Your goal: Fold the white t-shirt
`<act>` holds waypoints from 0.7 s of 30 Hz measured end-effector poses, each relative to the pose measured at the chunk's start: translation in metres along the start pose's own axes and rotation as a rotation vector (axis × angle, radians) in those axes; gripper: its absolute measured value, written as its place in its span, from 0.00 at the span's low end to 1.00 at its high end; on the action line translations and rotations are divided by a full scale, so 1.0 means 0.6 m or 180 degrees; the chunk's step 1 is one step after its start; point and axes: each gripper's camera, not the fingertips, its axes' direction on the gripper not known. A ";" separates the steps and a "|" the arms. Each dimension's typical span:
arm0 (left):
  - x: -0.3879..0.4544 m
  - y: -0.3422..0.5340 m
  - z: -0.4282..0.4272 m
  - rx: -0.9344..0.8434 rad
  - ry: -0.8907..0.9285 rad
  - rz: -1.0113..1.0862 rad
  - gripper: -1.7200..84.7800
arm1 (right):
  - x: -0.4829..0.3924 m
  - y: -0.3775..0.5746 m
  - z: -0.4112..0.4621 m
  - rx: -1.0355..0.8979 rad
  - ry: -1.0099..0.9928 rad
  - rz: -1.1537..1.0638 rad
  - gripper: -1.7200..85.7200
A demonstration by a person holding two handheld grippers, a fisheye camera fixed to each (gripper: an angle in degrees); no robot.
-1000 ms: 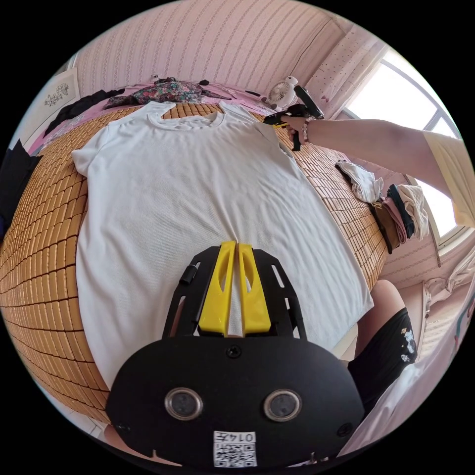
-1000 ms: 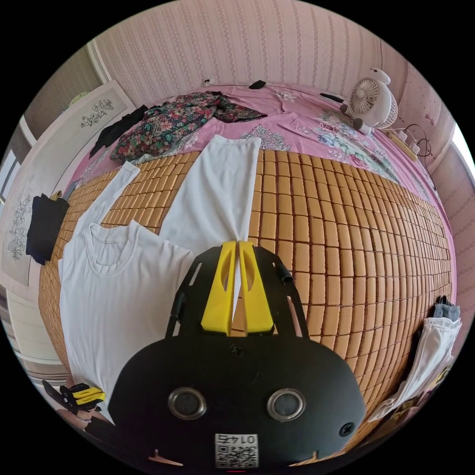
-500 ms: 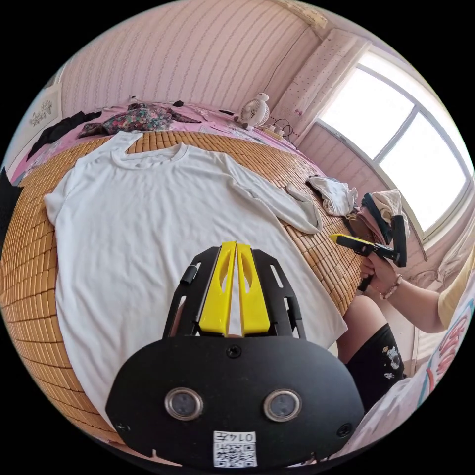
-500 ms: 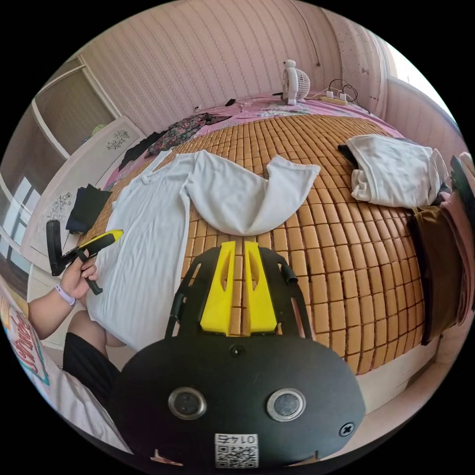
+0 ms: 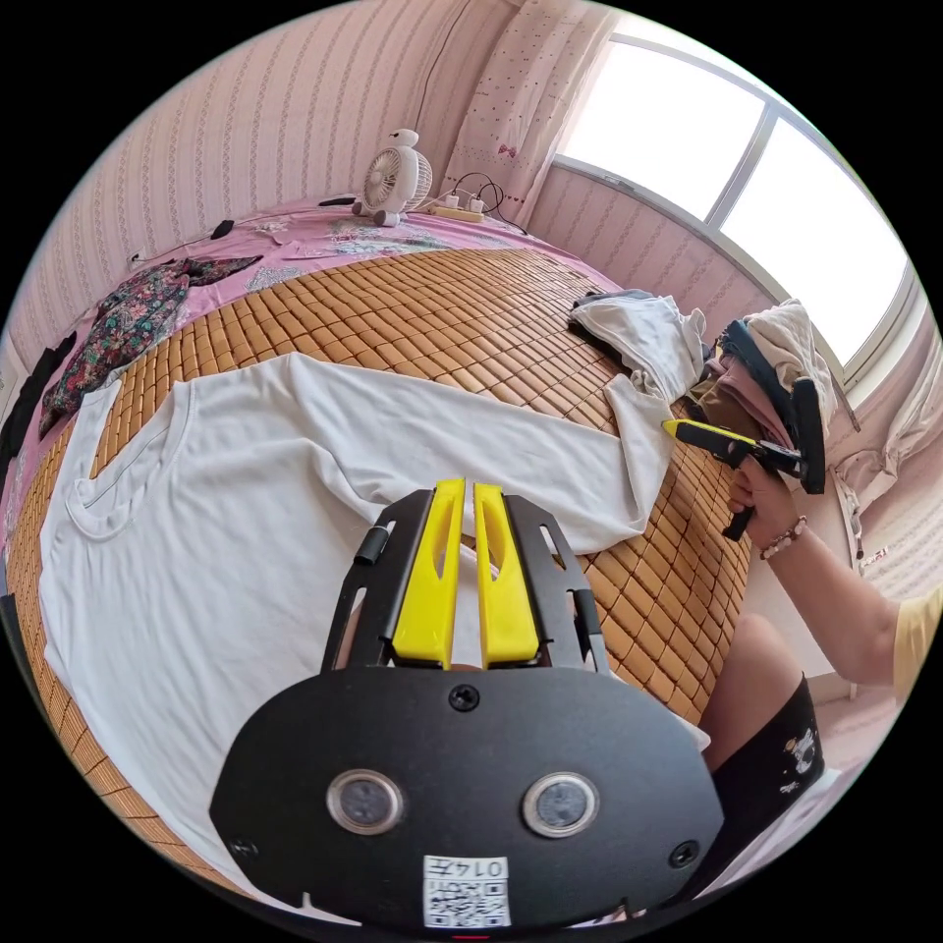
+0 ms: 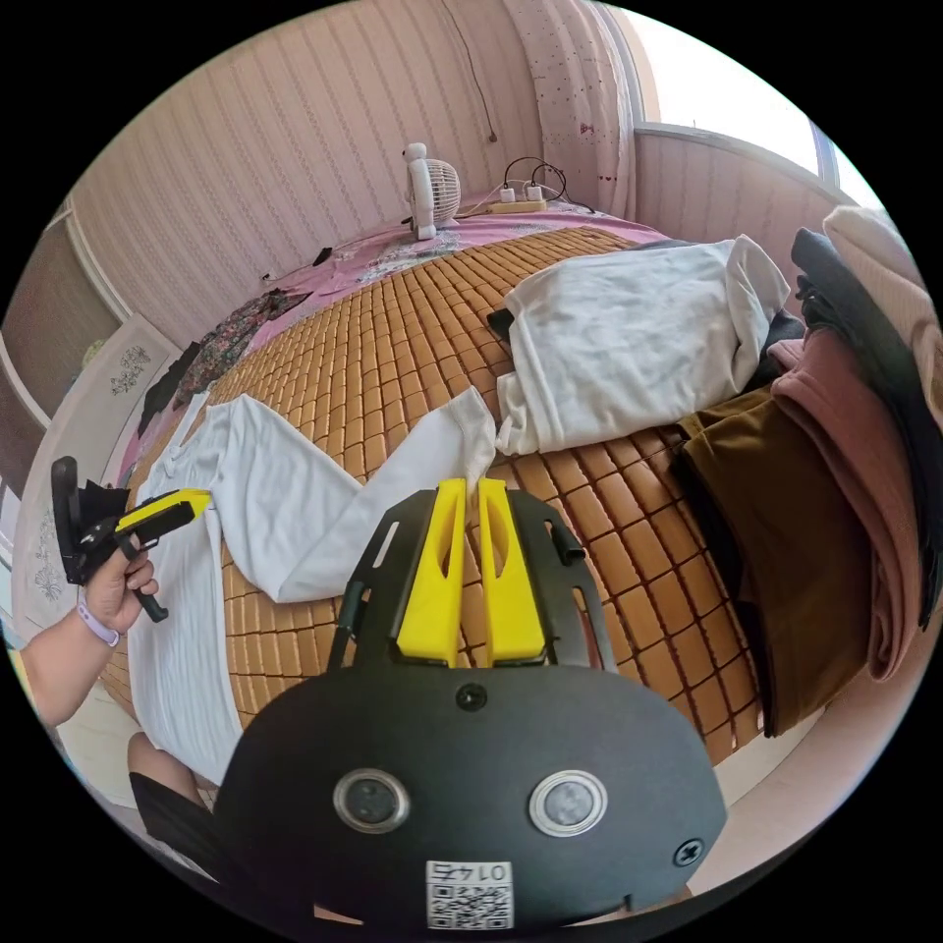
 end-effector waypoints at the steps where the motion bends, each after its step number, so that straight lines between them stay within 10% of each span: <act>1: 0.009 -0.009 0.002 0.0011 0.0004 0.0073 0.02 | 0.009 0.007 -0.028 0.0140 -0.0067 0.0068 0.06; 11: 0.045 -0.109 0.023 -0.0011 0.0154 0.0349 0.04 | 0.122 0.161 -0.108 -0.0627 -0.0556 0.0797 0.11; 21: 0.042 -0.229 0.107 -0.0508 -0.0171 0.0281 0.02 | 0.029 0.084 -0.029 -0.0715 0.0192 0.0012 0.08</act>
